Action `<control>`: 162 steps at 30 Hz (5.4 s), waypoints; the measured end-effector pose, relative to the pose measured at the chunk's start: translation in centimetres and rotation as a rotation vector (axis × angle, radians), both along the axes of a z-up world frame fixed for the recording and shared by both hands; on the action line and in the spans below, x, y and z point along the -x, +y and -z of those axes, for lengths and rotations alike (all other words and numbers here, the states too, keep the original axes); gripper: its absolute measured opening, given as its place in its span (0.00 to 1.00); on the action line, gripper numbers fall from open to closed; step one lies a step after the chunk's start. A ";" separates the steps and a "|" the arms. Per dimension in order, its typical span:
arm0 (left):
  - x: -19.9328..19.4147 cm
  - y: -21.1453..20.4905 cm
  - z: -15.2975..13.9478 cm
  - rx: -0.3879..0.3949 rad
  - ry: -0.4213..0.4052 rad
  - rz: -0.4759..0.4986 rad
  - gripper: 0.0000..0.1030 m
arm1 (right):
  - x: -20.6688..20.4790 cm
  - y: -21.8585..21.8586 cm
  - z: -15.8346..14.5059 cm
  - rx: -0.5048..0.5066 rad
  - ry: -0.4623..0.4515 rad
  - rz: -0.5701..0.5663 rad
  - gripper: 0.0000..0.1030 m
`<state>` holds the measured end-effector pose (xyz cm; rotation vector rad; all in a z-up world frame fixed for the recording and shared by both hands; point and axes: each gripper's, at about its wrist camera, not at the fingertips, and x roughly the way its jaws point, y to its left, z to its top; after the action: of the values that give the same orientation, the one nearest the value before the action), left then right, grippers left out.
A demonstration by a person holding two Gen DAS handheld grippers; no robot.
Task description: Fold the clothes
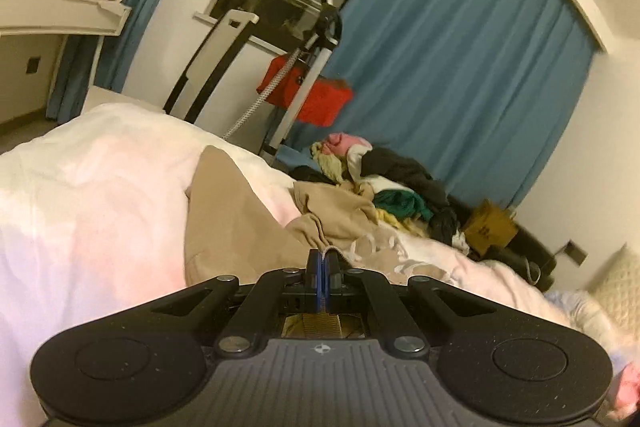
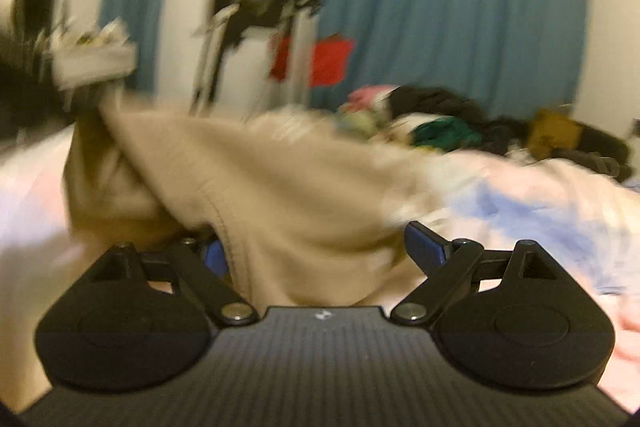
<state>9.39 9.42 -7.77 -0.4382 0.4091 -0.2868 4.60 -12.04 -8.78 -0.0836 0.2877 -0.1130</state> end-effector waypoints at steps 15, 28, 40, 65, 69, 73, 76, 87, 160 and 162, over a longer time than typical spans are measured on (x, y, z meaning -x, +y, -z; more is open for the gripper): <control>6.8 -6.5 -4.3 -0.210 -0.240 0.118 0.01 | -0.5 -8.8 -1.8 -0.202 0.276 0.141 0.86; 7.0 -6.0 -4.3 -0.129 -0.170 0.112 0.01 | 2.9 -9.6 -7.1 -0.094 -0.053 0.128 0.88; 4.8 -6.6 -1.0 -0.227 0.040 0.119 0.30 | 0.0 -8.8 -3.5 -0.259 0.125 -0.055 0.17; 5.4 -5.1 -2.5 -0.319 -0.043 -0.356 0.64 | -0.2 -11.1 2.1 -0.317 0.432 0.107 0.74; 8.2 -5.1 -4.3 -0.212 -0.081 -0.354 0.64 | 2.0 -12.8 -0.8 -0.372 0.199 0.224 0.79; 10.4 -5.0 -8.7 -0.109 -0.154 -0.395 0.64 | 2.4 -13.9 -6.3 -0.353 0.036 0.249 0.83; 11.1 -4.9 -13.4 -0.062 -0.227 -0.425 0.64 | 2.5 -13.5 -12.5 -0.305 -0.061 0.194 0.83; 13.3 -3.7 -40.3 -0.110 -0.569 -0.436 0.72 | 6.3 -12.5 -39.1 -0.123 -0.399 -0.009 0.85; -17.8 -9.6 -8.8 -0.349 0.233 -0.039 0.99 | -15.6 -16.2 -13.9 -0.280 0.274 -0.114 0.86; -14.3 -8.8 -9.0 -0.305 0.218 -0.057 0.99 | -11.6 -15.9 -14.7 -0.286 0.226 -0.106 0.86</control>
<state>23.69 0.59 1.23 -0.1814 0.6416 -0.1183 16.18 -27.92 5.87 0.1729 0.5210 0.0436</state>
